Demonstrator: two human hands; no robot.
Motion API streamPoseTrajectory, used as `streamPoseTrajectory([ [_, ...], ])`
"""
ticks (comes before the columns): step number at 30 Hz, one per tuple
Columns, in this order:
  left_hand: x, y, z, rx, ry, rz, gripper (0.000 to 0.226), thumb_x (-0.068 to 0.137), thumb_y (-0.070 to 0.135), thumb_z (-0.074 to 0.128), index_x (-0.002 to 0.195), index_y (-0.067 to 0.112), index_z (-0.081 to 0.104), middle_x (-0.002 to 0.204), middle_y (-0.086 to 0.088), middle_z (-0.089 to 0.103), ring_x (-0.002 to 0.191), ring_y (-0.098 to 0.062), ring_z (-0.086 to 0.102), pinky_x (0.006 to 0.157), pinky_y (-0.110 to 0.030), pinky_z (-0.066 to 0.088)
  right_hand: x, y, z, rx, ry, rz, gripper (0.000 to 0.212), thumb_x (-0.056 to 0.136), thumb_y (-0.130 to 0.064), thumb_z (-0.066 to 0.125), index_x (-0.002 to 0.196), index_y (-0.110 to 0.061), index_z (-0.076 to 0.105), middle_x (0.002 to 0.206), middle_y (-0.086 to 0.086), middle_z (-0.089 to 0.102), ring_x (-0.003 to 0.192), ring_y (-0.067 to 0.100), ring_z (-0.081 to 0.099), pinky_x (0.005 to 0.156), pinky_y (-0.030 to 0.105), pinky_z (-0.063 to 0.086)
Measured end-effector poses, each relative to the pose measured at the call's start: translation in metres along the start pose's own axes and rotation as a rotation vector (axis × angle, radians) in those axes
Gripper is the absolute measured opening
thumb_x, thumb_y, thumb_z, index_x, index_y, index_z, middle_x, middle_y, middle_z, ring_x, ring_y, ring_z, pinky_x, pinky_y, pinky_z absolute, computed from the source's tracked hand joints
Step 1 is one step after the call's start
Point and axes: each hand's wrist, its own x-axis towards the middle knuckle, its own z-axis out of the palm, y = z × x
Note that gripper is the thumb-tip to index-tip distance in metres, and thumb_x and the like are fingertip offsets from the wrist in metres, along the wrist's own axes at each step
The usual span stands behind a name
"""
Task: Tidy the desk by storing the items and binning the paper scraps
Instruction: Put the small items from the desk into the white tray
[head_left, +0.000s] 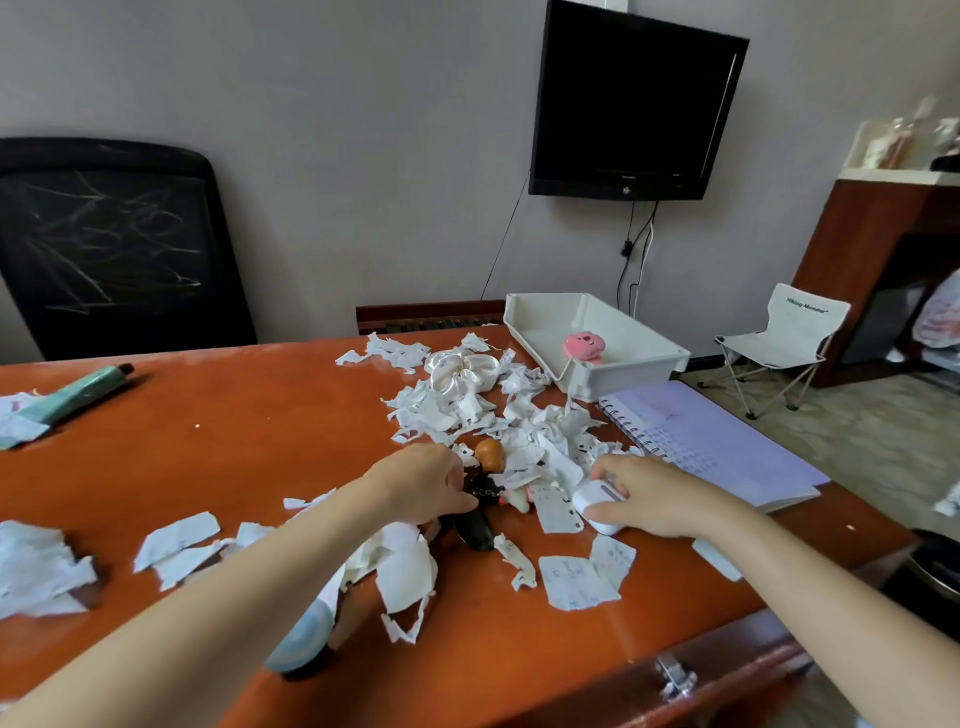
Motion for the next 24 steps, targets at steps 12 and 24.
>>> streamPoseTrajectory([
  [12,0.005,-0.004,-0.003,-0.175,0.045,0.055,0.029,0.092,0.029,0.058,0.114,0.011,0.063,0.108,-0.001,0.057,0.094,-0.013,0.051,0.083,-0.022,0.045,0.004,-0.003,0.000,0.044,-0.008,-0.005,0.039,0.087,-0.039,0.060,0.120,-0.026,0.046,0.108,-0.003,0.050,0.090,0.014,0.051,0.059,0.021,0.035],
  [24,-0.006,-0.006,-0.009,-0.224,0.238,0.158,0.009,0.090,0.013,0.058,0.097,0.016,0.053,0.096,0.003,0.057,0.090,-0.014,0.057,0.074,-0.016,0.048,0.004,-0.004,0.000,0.011,0.000,-0.014,0.045,0.087,-0.040,0.061,0.126,-0.025,0.044,0.125,0.003,0.052,0.102,0.018,0.051,0.076,0.030,0.042],
])
